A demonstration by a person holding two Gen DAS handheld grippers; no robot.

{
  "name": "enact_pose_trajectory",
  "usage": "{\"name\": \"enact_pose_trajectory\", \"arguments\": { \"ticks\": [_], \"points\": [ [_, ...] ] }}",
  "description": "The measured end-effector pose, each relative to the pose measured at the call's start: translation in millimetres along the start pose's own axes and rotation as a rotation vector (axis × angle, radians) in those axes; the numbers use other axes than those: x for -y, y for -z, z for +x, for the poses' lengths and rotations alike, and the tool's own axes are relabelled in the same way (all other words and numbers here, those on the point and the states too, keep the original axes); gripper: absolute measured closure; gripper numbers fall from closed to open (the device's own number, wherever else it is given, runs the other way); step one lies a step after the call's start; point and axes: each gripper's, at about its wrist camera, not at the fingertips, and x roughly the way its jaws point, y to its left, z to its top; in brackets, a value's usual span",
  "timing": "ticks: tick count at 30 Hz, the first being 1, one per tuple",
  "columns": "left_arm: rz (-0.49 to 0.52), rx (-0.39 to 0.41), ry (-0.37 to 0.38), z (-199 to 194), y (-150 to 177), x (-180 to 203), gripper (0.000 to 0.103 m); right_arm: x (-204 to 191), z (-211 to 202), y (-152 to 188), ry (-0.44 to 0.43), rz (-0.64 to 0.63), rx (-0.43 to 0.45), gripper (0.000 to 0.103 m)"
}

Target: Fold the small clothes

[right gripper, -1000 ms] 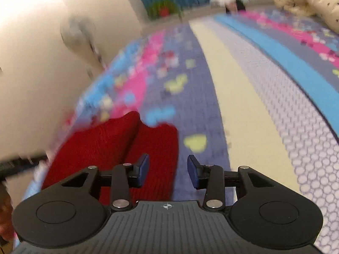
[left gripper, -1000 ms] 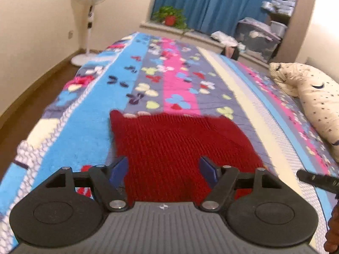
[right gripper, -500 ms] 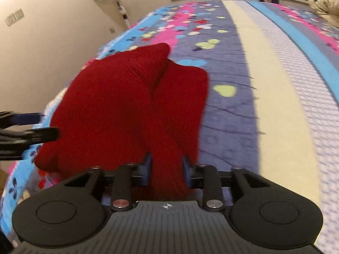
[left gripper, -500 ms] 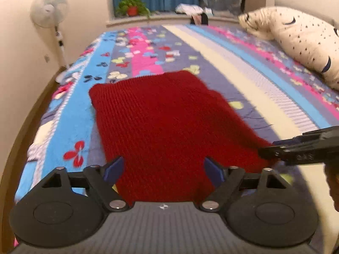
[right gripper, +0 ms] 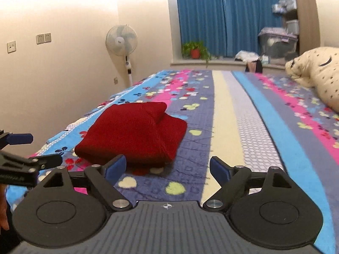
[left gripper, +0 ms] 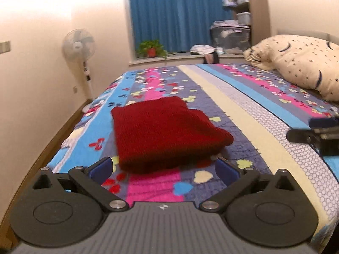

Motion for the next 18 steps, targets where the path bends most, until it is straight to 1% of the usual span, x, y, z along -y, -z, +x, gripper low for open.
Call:
{"name": "enact_pose_trajectory", "arguments": {
  "ticks": [2, 4, 5, 7, 8, 11, 15, 18],
  "points": [
    [-0.064, -0.025, -0.002, -10, 3, -2, 0.0, -4, -11, -2, 0.005, 0.013, 0.011, 0.016],
    [-0.13, -0.05, -0.037, -19, 9, -5, 0.0, -10, -20, -4, 0.02, 0.003, 0.041, 0.01],
    [-0.147, -0.066, -0.066, -23, 13, -5, 0.0, -13, -20, -4, 0.034, 0.001, 0.046, 0.009],
    [-0.151, -0.093, -0.109, -29, 19, -9, 0.0, -18, -24, -2, 0.06, 0.001, 0.042, 0.008],
    [-0.159, -0.103, -0.118, -31, 21, -11, 0.0, -21, -23, -1, 0.067, -0.002, 0.039, 0.008],
    [-0.197, -0.119, -0.126, -33, 22, -20, 0.0, -27, -22, 0, 0.06, 0.012, 0.026, 0.006],
    [-0.194, -0.116, -0.15, -26, 19, -24, 0.0, -33, -9, -2, 0.061, 0.008, 0.012, 0.004],
    [-0.2, -0.126, -0.149, -24, 19, -24, 0.0, -35, -2, -1, 0.055, 0.032, -0.006, 0.004]
  ]
}}
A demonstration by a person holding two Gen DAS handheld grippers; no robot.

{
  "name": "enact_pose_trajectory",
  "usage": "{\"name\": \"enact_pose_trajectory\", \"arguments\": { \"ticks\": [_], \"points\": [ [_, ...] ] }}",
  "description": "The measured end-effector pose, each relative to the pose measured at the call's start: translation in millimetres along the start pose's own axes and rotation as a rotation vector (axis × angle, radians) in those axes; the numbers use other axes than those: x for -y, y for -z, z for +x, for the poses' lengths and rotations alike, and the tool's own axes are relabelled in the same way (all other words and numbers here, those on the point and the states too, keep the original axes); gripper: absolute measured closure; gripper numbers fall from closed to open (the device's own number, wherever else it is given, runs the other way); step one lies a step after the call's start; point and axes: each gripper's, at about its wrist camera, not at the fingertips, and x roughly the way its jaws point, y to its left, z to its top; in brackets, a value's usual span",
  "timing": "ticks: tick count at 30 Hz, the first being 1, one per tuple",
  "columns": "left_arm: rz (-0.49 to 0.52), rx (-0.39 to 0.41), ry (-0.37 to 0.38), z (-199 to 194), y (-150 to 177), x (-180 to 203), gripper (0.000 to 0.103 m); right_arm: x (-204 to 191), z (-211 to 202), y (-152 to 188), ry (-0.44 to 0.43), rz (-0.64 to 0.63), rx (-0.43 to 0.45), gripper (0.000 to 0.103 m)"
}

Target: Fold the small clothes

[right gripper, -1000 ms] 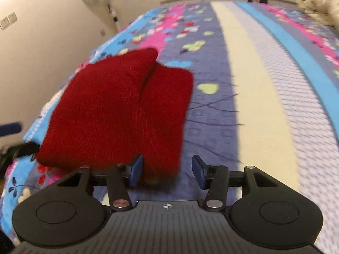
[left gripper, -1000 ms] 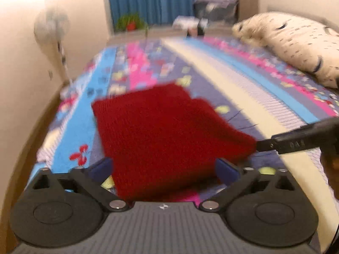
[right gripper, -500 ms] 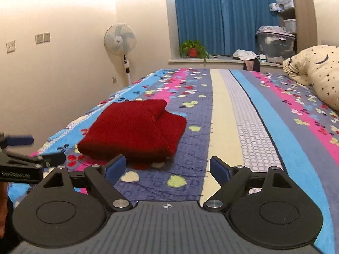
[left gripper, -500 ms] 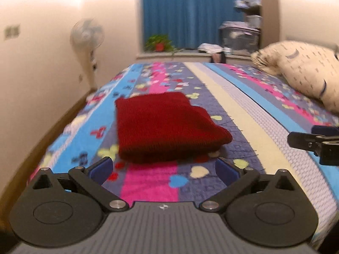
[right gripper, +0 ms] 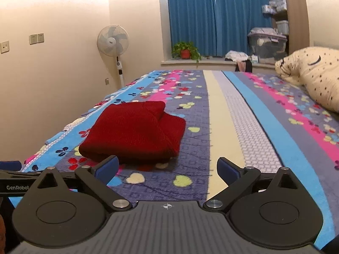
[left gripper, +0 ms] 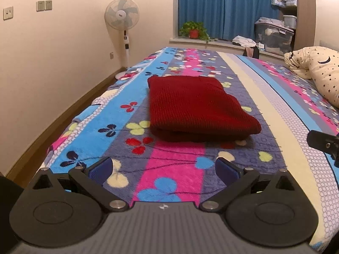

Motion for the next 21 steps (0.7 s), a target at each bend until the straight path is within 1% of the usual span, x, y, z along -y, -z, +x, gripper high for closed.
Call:
{"name": "enact_pose_trajectory", "arguments": {
  "ticks": [4, 8, 16, 21],
  "points": [
    [0.01, 0.0, 0.023, -0.8, -0.1, 4.9, 0.0, -7.6, -0.1, 1.9, -0.006, -0.033, 0.0, 0.001],
    [0.02, 0.02, 0.031, -3.1, 0.3, 8.4, 0.0, -11.5, -6.5, 2.9, 0.013, -0.072, 0.041, 0.001],
    [0.01, 0.021, 0.029, -3.1, -0.5, 8.7, 0.0, -11.0, -3.2, 2.4, 0.024, -0.063, 0.024, 0.001],
    [0.002, 0.014, 0.029, -1.6, 0.0, 7.2, 0.0, -10.9, 1.9, -0.2, 0.043, -0.013, 0.001, 0.001]
  ]
}}
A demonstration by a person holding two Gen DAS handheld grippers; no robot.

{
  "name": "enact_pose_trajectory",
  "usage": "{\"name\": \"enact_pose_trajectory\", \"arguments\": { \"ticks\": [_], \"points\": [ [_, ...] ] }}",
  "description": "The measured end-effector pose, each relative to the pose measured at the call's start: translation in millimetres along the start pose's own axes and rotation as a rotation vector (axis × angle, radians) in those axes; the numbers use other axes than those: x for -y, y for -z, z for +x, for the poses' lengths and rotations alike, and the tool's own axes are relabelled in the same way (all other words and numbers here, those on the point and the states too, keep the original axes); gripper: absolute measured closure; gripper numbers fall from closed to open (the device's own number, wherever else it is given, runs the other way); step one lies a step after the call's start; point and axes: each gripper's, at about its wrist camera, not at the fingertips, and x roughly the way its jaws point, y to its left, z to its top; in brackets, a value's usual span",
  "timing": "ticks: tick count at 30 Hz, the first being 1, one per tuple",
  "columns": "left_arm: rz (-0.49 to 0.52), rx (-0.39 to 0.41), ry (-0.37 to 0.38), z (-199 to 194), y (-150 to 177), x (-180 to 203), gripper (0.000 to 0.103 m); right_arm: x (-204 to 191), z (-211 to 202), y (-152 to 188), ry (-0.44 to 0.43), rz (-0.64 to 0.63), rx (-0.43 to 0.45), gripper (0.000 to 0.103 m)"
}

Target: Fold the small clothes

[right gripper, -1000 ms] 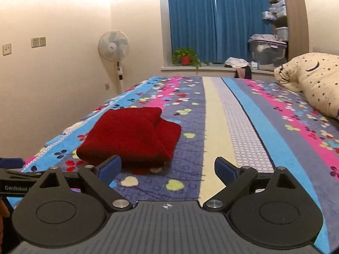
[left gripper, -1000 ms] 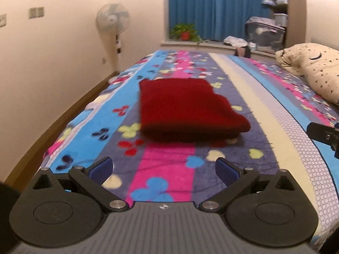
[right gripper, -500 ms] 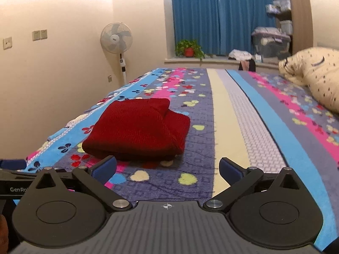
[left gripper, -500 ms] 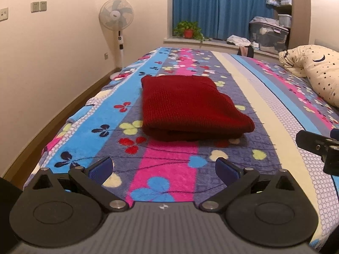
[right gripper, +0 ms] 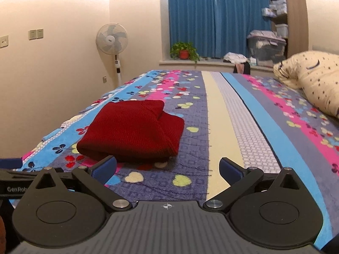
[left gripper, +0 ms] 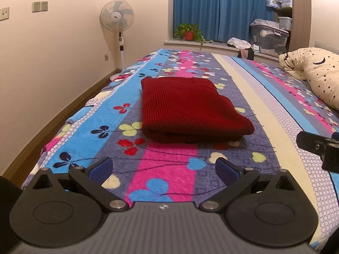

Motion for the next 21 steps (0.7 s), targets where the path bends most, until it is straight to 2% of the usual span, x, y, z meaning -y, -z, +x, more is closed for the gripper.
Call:
{"name": "enact_pose_trajectory", "arguments": {
  "ticks": [4, 21],
  "points": [
    [-0.003, 0.003, 0.003, -0.4, 0.3, -1.1, 0.0, 0.1, 3.0, -1.3, 0.008, 0.031, -0.018, 0.001],
    [-0.009, 0.005, 0.004, -1.8, 0.3, -2.2, 0.0, -8.8, 3.8, 2.9, -0.013, -0.011, -0.026, 0.001]
  ]
}}
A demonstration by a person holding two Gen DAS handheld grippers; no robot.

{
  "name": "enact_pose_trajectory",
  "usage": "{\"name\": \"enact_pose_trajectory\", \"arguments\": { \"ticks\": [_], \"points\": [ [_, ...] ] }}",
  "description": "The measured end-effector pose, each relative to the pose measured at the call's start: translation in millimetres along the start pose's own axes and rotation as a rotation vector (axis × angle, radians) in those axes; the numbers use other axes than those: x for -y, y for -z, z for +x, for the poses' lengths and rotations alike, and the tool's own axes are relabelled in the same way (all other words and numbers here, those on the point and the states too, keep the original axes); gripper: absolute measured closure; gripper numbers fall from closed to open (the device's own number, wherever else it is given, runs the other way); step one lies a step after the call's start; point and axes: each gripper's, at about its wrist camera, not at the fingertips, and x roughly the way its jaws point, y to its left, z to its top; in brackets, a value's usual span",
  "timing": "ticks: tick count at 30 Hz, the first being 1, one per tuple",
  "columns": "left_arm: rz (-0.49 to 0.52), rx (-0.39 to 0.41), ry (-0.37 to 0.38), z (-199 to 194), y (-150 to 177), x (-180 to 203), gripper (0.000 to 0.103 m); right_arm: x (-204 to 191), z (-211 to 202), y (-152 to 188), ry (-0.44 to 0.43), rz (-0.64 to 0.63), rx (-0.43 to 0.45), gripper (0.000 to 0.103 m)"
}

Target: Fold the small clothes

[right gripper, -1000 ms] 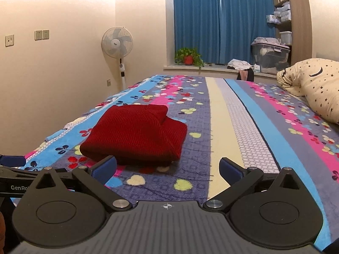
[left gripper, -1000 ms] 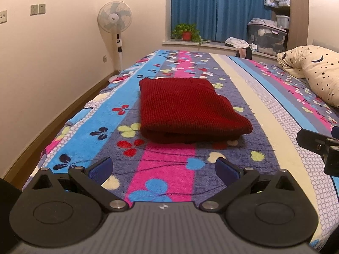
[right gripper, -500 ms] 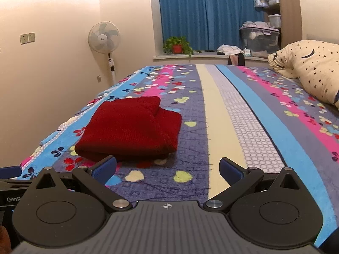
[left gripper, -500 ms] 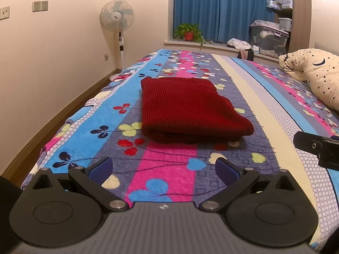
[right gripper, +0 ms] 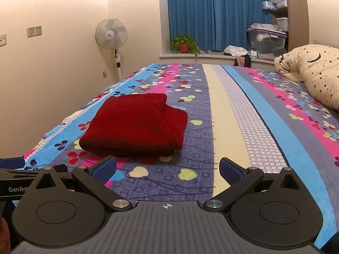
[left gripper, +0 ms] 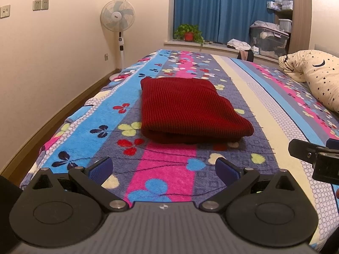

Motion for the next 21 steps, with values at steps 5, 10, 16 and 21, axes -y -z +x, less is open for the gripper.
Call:
{"name": "enact_pose_trajectory", "arguments": {
  "ticks": [5, 10, 16, 21],
  "points": [
    [-0.003, -0.001, 0.0, 0.7, 0.0, -0.1, 0.0, -0.7, 0.2, -0.3, 0.0, 0.001, 0.001, 0.001],
    [-0.003, 0.002, -0.001, 0.2, 0.4, 0.4, 0.0, -0.5, 0.0, 0.1, -0.005, -0.005, 0.006, 0.001],
    [0.0, 0.004, 0.0, 0.0, 0.4, 0.5, 0.0, 1.0, -1.2, 0.9, -0.01, -0.012, 0.012, 0.001],
    [-0.002, 0.01, 0.0, -1.9, 0.4, 1.5, 0.0, 0.2, -1.7, 0.8, -0.011, -0.013, 0.013, 0.001]
  ]
}}
